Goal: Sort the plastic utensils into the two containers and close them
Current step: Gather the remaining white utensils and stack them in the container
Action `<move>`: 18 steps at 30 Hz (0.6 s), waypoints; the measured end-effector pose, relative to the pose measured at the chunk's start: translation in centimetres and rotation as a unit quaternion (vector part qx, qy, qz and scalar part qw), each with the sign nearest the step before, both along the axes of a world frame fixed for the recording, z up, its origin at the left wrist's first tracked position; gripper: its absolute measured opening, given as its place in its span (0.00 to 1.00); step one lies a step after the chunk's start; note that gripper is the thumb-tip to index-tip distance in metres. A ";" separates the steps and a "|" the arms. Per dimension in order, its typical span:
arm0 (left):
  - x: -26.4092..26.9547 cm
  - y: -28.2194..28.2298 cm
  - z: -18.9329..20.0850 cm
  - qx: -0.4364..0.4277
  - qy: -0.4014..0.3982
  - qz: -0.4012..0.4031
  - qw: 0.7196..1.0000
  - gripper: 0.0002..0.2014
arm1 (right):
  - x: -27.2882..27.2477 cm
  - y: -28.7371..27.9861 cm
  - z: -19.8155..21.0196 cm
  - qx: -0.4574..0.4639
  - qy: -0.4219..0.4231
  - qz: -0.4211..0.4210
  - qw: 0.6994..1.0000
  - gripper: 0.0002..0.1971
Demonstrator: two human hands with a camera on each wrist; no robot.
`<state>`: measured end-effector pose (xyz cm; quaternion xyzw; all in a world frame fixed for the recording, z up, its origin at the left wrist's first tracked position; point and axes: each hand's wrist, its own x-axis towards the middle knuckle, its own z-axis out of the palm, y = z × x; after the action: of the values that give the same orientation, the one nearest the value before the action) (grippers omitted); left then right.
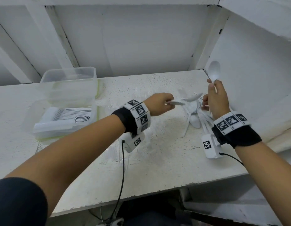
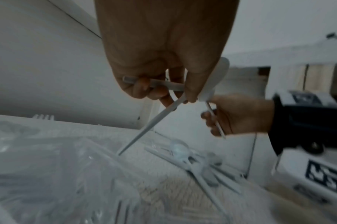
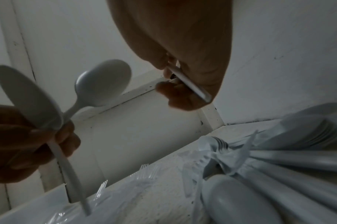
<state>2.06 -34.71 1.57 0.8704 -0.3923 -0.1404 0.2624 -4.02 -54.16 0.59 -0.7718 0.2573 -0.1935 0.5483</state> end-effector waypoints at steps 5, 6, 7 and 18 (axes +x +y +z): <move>1.3 3.0 1.7 -0.117 0.050 0.138 0.982 0.13 | 0.1 0.9 -1.8 -0.217 0.292 0.102 0.926 0.17; 1.5 3.5 1.8 -0.145 0.068 0.166 0.973 0.13 | -0.2 1.4 -2.3 -0.269 0.358 0.133 0.884 0.20; 1.6 3.9 1.8 -0.171 0.095 0.193 0.961 0.13 | -0.4 1.9 -2.6 -0.306 0.396 0.151 0.853 0.23; 1.4 4.6 -0.7 -0.262 0.299 0.340 0.852 0.18 | -1.1 4.8 -2.1 -0.215 0.392 0.139 0.884 0.14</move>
<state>3.45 -30.09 0.90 0.7647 0.0036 -0.1879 0.6164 -5.15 -49.32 -1.52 -0.9117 0.2930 0.1523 0.2446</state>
